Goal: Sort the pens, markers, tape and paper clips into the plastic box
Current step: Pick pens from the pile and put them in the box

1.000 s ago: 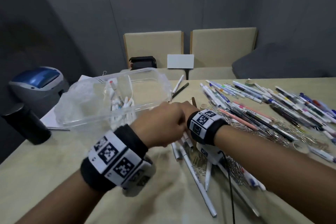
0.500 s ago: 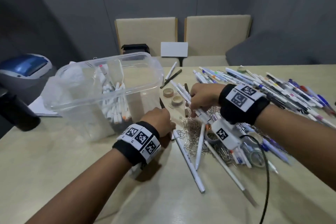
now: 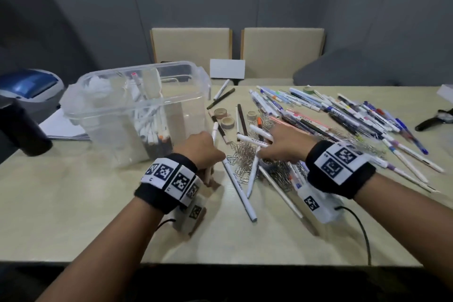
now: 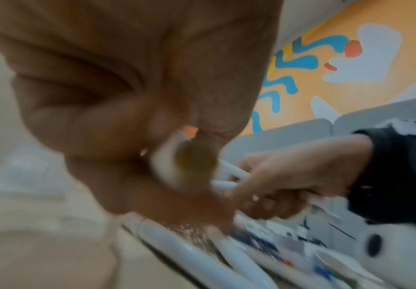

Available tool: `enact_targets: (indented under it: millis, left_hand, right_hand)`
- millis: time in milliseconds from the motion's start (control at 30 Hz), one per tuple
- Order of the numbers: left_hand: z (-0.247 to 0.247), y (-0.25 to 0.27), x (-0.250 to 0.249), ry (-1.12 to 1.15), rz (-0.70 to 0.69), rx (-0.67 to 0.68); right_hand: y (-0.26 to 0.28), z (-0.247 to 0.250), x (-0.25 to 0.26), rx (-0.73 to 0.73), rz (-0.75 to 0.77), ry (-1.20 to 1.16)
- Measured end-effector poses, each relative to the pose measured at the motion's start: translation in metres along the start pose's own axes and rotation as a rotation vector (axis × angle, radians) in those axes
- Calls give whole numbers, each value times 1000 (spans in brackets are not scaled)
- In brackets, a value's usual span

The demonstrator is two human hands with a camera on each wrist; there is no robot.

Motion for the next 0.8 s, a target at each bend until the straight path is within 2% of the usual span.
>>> enact_targets:
  millis: [133,300,433,533,633,800]
  left_hand:
    - [-21,13,-16,112,-14,116]
    - [-41,17,-31,-235,-76,225]
    - [-44,16,-36,-351,-93,142]
    - [-38,16,-32,-291,-82,125]
    - [-16,14,-34,-189,-93,57]
    - [25,-15,-76,259,-232,13]
  right_hand:
    - [5,-15,14,-105,-13,103]
    - [8,-21,33,-181,-41,242]
    - [8,-30,40,-152,-25,180]
    - [7,-23,33,-130,-46,76]
    - [8,4,20,-128,-46,-9]
    - [6,72,-22,-164,-113,-153]
Point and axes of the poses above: each hand's wrist, its own y-axis away from the middle knuckle, its own z-axis out of the back of the hand, x = y × z, the point moved 8 cm from there along -y, towards the middle knuckle, and after that the axes turned 5 degrees about x, right-handed, at the moved point
